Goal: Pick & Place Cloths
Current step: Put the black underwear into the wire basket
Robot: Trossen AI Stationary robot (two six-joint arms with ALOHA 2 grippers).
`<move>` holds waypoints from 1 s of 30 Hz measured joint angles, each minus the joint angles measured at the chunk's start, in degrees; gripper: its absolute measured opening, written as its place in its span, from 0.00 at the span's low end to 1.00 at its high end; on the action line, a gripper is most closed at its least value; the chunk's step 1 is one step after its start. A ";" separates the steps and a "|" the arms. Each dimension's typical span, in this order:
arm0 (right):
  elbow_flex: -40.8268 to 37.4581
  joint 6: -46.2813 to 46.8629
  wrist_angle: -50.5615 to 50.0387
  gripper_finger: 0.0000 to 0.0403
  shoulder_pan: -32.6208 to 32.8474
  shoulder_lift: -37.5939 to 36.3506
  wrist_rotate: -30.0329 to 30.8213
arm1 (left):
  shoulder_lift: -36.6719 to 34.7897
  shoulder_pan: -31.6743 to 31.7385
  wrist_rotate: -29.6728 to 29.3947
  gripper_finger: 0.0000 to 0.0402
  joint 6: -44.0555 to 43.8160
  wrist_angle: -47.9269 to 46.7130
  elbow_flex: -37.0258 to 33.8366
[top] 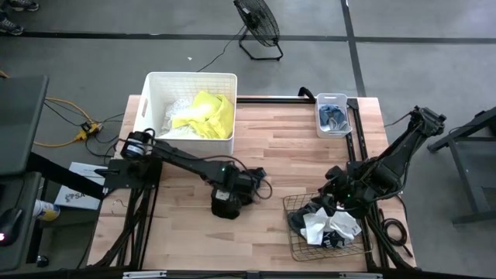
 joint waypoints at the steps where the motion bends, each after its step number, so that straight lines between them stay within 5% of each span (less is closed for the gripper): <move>1: 0.00 0.01 -0.34 0.62 0.00 0.00 0.00 | -0.01 0.48 0.58 0.91 -1.25 -0.01 -0.47; 17: 0.00 -1.42 -2.60 0.62 0.00 0.00 -0.01 | -0.21 2.03 7.96 0.86 -9.94 9.51 -8.10; 23: 0.00 -1.44 -3.46 0.62 0.00 0.00 0.00 | -0.22 2.02 8.53 0.68 -11.21 9.61 -8.23; 30: 0.00 -1.44 -3.59 0.62 0.00 0.00 0.02 | -0.20 2.02 9.51 0.34 -12.36 9.67 -8.29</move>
